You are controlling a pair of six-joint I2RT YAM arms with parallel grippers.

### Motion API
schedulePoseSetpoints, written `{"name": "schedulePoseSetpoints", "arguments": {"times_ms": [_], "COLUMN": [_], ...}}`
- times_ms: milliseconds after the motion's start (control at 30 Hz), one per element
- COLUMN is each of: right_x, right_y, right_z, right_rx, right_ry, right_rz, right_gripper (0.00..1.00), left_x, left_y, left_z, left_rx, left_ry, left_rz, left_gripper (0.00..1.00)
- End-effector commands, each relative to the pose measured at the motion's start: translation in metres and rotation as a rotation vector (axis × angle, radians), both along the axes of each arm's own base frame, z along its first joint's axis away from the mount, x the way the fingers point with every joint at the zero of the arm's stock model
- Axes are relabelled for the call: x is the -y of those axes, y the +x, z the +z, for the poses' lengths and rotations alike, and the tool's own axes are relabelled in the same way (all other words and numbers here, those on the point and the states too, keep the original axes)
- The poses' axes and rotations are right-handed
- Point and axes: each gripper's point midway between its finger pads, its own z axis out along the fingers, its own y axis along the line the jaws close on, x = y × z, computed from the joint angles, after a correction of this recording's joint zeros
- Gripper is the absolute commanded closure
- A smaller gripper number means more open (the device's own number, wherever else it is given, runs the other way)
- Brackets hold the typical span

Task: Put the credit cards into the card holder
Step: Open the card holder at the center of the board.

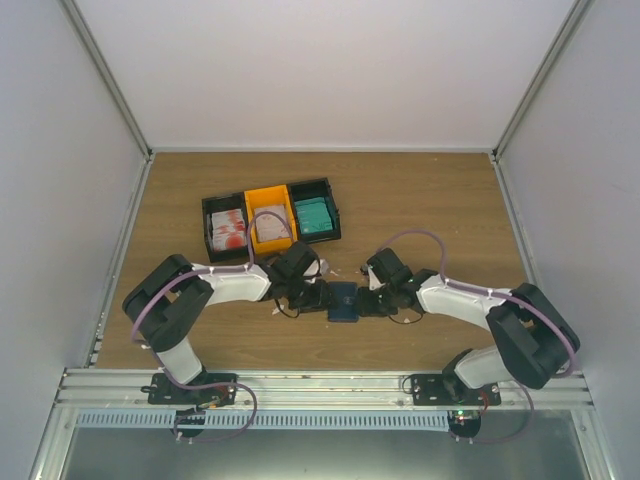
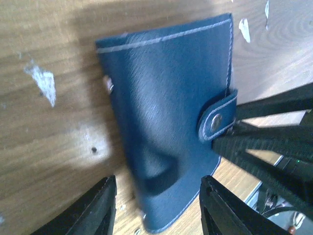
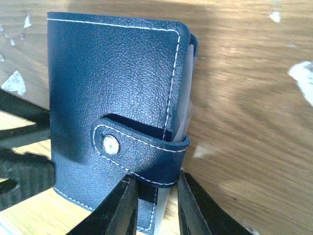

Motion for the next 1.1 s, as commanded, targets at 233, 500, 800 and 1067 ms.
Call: {"name": "schedulePoseSetpoints", "arguments": {"times_ms": [233,500,800,1067], "right_x": [-0.025,-0.029,-0.005,-0.016], "right_y": [-0.007,-0.011,0.015,0.032], "right_z": [0.002,0.001,0.015,0.025], "right_rx": [0.003,0.020,0.166,0.227], "right_ry": [0.142,0.165,-0.045,-0.167], "right_rz": [0.128,0.192,0.120,0.111], "right_gripper": [0.76,0.76,0.40,0.29], "left_x": [0.007,0.004,-0.005,0.004], "left_y": [0.007,0.007,0.016,0.011], "left_z": [-0.011,-0.010,-0.006,0.023], "left_rx": [-0.096,-0.067,-0.004,0.038], "left_ry": [-0.051,-0.074,-0.022,-0.113], "left_rz": [0.093,0.112,0.141,0.081], "left_gripper": [0.62,0.72,1.00,1.00]}}
